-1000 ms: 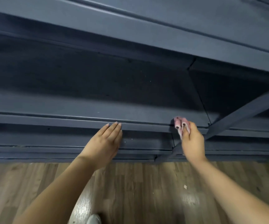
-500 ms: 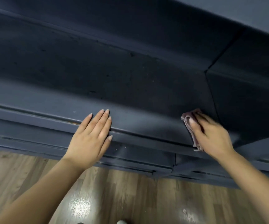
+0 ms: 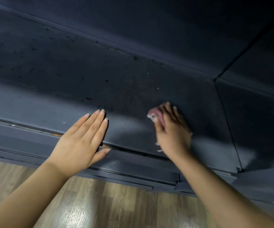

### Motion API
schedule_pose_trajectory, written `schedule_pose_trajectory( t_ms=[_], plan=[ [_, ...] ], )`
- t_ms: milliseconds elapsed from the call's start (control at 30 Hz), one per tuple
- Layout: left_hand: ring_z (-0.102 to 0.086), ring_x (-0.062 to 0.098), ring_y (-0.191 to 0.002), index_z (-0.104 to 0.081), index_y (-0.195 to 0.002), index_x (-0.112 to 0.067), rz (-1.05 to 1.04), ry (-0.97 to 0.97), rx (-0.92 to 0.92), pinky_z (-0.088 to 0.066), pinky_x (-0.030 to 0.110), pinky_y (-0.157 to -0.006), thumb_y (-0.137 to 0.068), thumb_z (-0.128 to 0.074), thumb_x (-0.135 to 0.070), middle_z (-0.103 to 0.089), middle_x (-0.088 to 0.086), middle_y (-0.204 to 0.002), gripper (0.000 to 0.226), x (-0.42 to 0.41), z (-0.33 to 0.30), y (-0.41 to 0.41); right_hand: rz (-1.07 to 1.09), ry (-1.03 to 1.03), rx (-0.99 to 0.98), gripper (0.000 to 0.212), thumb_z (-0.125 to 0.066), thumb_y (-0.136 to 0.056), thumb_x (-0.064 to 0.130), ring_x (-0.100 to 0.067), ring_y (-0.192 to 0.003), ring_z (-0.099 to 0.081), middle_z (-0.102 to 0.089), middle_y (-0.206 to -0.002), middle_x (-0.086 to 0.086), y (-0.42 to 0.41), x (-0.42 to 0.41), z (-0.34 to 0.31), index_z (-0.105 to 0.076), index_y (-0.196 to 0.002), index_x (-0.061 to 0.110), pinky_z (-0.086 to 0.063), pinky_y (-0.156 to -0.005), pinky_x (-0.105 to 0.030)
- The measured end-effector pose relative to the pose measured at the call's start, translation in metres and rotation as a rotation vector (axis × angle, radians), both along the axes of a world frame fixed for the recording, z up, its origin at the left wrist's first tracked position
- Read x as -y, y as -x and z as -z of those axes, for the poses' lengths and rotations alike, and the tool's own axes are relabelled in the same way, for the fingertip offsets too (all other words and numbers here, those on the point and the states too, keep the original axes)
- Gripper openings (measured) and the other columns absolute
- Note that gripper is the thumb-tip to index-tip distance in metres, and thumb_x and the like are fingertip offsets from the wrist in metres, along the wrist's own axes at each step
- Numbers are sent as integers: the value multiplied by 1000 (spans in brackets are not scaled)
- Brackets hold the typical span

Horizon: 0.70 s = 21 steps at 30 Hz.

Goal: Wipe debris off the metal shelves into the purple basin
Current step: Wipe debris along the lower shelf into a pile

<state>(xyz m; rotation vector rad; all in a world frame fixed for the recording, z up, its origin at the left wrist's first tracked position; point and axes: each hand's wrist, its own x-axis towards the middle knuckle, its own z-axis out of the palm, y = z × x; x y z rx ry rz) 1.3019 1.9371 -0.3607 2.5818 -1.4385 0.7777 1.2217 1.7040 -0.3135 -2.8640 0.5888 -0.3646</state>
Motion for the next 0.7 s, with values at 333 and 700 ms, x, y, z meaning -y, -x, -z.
schedule_pose_trajectory(
  t_ms=[333,700],
  plan=[
    [-16,39,-142,-29,-136,11,-1,37,-20,-12,44,-116,-103,-16,-45,-25,35,-145,66,-1,-8,4,-205,-450,-8,41,-39,-100,34,-29,-115,-54,-57,-127,-10,-61,-80,-17,-47,-135,15,-44,-94,-36],
    [-35,34,-133,-54,-130,3,205,-97,-89,-14,42,-114,-101,-15,-43,-48,22,-139,67,49,-21,10,427,-180,-108,52,-27,-94,55,-30,-127,-45,-47,-139,-9,54,128,-18,-48,-129,24,-38,-102,-44]
  ],
)
